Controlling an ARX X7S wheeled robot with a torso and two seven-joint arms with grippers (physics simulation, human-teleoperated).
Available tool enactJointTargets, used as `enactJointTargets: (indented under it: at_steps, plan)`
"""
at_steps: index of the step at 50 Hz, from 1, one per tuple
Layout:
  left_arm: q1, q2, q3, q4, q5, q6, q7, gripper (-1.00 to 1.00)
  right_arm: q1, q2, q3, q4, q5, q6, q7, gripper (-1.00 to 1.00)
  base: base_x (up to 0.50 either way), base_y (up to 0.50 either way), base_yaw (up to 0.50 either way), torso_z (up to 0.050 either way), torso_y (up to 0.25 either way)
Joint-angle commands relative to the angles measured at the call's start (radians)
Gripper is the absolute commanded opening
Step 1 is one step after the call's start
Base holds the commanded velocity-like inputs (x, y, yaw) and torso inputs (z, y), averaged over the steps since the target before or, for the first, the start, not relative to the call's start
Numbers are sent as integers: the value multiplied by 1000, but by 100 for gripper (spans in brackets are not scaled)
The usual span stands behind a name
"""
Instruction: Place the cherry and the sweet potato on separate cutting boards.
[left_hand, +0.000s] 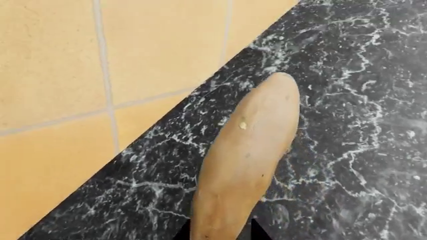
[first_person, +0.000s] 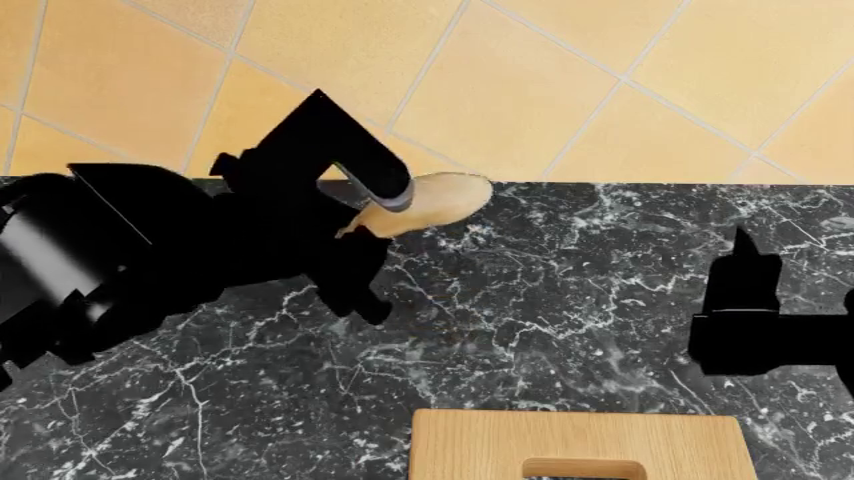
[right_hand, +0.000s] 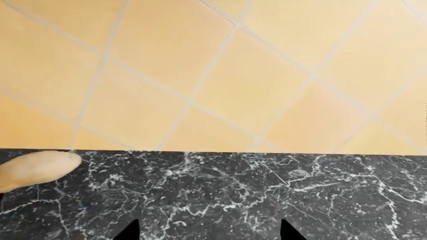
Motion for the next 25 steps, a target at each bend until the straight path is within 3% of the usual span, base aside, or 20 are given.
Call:
enactJointTargets:
  at_steps: [1, 5, 12, 16, 20, 25]
  plan:
    - [6, -236, -160, 418, -106, 0, -281, -100, 17, -13, 36, -36, 44, 12, 5, 100, 0, 0, 0, 0, 0]
    - [57, -418, -215, 653, -211, -21, -363, -100, 1, -7, 44, -72, 17, -20, -30, 100, 0, 0, 0, 0, 0]
    - [187, -693, -298, 839, -333, 39, -469, -100, -75, 2, 59, -129, -81, -104, -124, 100, 0, 0, 0, 0, 0]
    - [168, -725, -293, 791, -314, 15, -462, -100, -78, 0, 50, -136, -98, -120, -141, 100, 0, 0, 0, 0, 0]
    - [154, -804, -330, 871, -367, 9, -486, -100, -117, 13, 35, -176, -140, -150, -187, 100, 0, 0, 0, 0, 2]
    - [138, -836, -336, 884, -371, -9, -493, -100, -98, 16, 44, -177, -99, -125, -147, 100, -42, 55, 0, 0, 0]
